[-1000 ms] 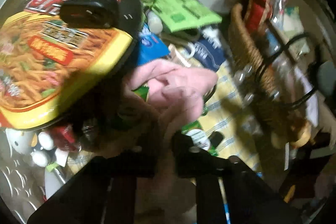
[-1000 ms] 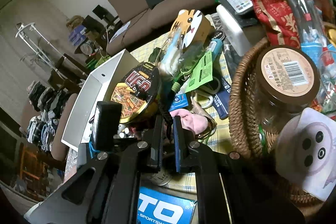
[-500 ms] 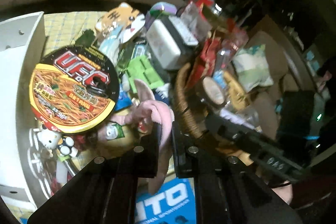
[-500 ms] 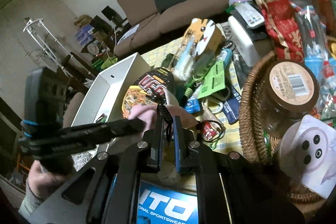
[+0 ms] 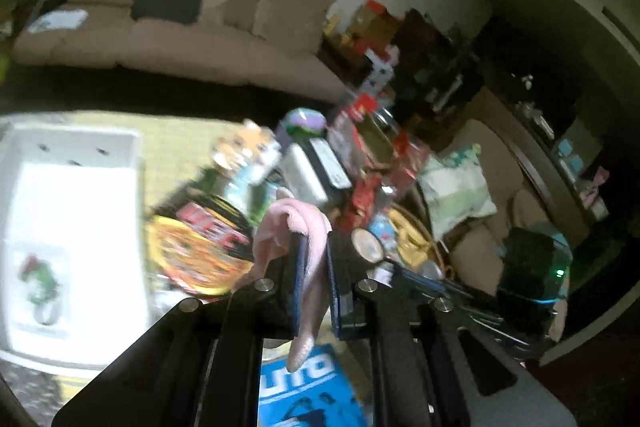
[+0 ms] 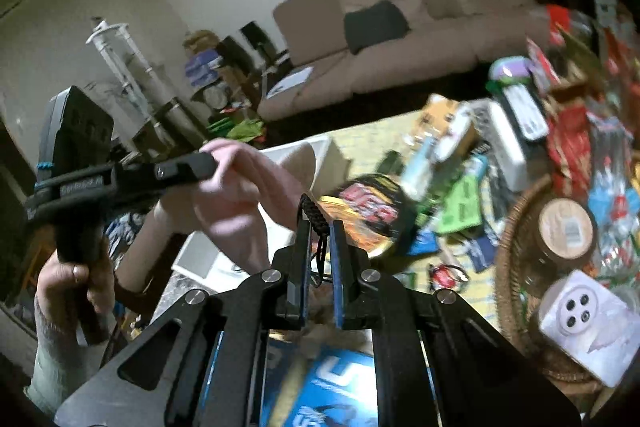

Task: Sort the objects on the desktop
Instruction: 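Carry the pink sock into the box with the left gripper while the right drops the keyring on the tray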

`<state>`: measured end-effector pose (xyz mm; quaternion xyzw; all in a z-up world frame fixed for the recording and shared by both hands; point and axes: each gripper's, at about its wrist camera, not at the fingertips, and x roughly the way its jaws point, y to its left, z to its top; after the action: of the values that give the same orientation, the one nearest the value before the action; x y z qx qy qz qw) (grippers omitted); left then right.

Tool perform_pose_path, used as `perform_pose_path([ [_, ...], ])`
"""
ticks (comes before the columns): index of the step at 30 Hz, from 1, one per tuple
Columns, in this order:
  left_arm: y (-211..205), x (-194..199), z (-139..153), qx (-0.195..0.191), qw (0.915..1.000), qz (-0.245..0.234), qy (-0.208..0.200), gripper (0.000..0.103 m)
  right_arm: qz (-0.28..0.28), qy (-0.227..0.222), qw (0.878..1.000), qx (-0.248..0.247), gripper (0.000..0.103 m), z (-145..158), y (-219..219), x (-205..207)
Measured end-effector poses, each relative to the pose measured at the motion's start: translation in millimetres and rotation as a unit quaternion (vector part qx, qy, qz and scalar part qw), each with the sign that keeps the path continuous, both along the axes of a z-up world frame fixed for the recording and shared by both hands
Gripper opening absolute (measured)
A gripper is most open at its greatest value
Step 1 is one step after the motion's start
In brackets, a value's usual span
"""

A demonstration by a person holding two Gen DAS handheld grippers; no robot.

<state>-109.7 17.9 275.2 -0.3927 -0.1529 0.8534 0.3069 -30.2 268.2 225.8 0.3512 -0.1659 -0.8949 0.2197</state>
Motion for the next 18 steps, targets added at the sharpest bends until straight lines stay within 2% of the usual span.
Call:
perform_pose_path([
  [4, -48, -4, 13, -0.011, 0.9994, 0.034, 0.002, 0.009, 0.036, 0.007, 0.999, -0.010, 0.009, 23, -37, -3],
  [9, -88, -19, -6, -0.016, 0.9980, 0.060, -0.013, 0.009, 0.070, 0.001, 0.998, -0.008, 0.009, 27, -95, -18],
  [12, -106, -31, -33, -0.012, 0.9969, 0.071, -0.032, 0.009, 0.091, -0.011, 0.996, 0.000, 0.009, 17, -132, -32],
  [18, -116, -58, -119, -0.019, 0.9930, 0.074, -0.090, 0.009, 0.119, -0.044, 0.992, 0.007, 0.009, -22, -189, -64],
])
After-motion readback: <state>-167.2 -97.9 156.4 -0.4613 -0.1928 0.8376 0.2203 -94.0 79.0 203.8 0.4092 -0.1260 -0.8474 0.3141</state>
